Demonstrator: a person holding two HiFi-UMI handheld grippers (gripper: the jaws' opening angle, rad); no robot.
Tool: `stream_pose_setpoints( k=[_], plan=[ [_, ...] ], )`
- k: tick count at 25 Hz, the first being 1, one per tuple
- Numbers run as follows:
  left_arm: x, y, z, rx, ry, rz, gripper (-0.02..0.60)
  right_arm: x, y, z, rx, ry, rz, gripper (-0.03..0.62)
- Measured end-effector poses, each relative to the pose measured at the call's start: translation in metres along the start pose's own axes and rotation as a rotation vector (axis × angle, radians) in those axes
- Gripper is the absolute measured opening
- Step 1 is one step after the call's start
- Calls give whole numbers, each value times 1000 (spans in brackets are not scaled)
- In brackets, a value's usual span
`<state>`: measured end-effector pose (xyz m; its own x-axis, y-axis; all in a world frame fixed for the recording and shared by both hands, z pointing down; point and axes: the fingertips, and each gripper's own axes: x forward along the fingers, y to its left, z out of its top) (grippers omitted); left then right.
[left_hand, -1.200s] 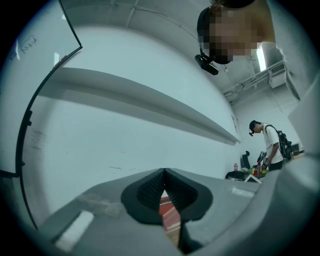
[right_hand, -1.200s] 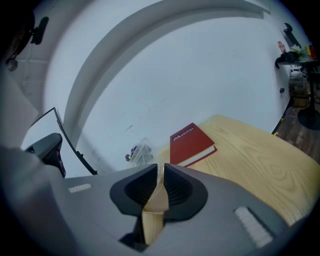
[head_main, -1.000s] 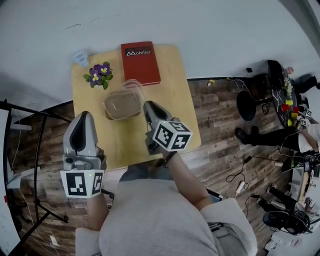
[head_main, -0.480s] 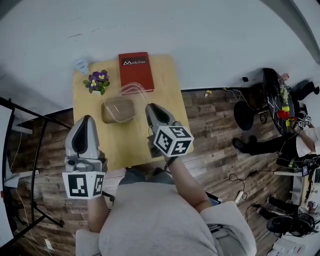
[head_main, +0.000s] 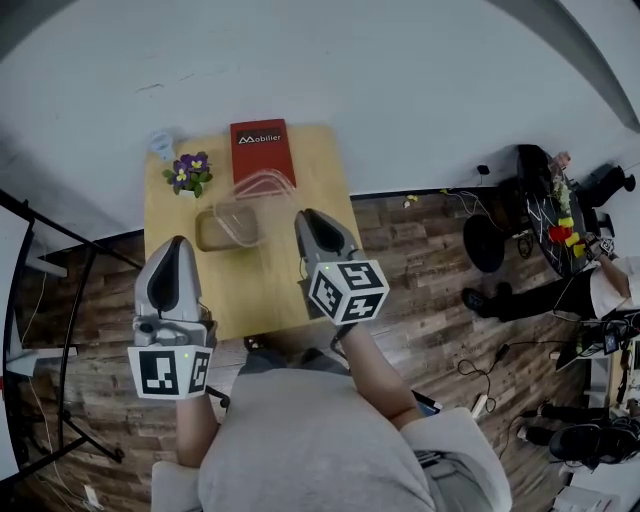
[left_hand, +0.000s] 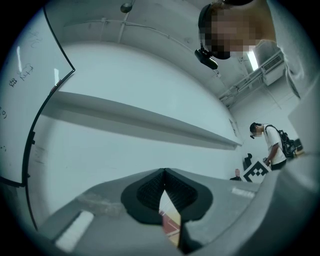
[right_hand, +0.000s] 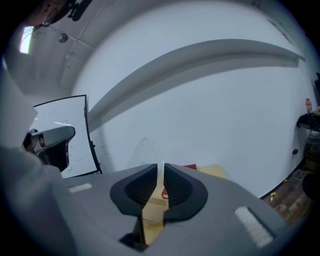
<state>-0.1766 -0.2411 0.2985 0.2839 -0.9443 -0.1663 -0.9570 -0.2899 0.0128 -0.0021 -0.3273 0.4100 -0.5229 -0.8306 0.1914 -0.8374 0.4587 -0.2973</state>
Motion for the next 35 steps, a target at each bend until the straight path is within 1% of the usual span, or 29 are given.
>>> stream_pose_setpoints(
  k=[6,18,35],
  plan=[
    [-5,-19,8,16,-13,0,3,-22,-3,19,-69,-40,0,41],
    [-12,-51,18,31,-25,-2,3,-58,-9,42,-180,-88,-12,41],
    [-20,-102,27,44,-44,-30,3,-118,-28,67,-257,-163,-48,41]
  ],
)
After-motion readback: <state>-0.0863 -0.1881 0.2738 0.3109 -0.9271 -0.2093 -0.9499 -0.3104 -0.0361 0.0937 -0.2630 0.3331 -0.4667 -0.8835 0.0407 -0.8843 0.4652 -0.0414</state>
